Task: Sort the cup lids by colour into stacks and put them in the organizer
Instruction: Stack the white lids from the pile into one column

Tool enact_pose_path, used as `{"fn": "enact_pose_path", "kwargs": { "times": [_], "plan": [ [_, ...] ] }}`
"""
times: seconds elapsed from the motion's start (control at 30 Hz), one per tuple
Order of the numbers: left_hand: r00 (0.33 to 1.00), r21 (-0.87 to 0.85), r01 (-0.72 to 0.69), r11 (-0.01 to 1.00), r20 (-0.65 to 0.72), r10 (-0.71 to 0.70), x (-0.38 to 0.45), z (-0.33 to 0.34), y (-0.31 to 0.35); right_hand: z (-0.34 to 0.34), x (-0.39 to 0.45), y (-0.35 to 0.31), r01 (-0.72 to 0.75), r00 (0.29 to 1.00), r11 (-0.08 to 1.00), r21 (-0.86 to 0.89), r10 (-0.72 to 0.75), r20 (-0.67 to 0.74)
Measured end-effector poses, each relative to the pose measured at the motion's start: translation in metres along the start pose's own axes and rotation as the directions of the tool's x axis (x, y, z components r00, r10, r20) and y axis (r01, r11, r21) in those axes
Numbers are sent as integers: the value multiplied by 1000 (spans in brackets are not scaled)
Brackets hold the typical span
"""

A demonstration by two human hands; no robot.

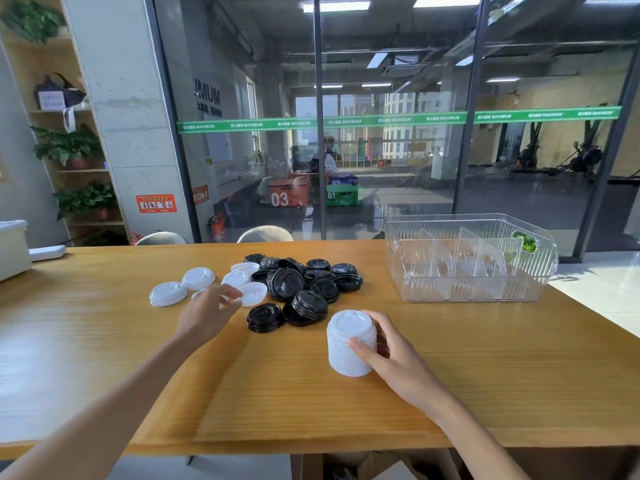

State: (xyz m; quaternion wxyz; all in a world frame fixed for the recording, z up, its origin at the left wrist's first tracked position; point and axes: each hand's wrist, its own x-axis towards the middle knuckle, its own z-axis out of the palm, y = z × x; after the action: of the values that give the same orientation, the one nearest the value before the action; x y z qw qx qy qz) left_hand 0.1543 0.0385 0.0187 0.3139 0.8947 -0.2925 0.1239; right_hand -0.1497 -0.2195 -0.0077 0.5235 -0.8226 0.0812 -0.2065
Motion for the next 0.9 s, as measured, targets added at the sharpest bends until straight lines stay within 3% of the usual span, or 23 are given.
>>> {"fn": "enact_pose_path", "kwargs": {
  "times": [0.13, 0.43, 0.63, 0.9],
  "plan": [
    [999, 211, -50, 976, 24, 46, 14, 3, 2, -1, -1, -1, 5, 1000, 1000, 4, -5, 10],
    [999, 271, -26, 962, -16, 32, 24, 24, 6, -2, -2, -2, 7, 1000, 1000, -2, -7, 11],
    [996, 213, -72, 974, -34, 81, 23, 19, 3, -3, -2, -5, -1, 1000, 1000, -14, 1, 6],
    [989, -15, -67, 998, -131, 64, 17, 0, 23, -3, -4, -10, -18, 1000, 1000, -21, 18, 9]
  ]
}}
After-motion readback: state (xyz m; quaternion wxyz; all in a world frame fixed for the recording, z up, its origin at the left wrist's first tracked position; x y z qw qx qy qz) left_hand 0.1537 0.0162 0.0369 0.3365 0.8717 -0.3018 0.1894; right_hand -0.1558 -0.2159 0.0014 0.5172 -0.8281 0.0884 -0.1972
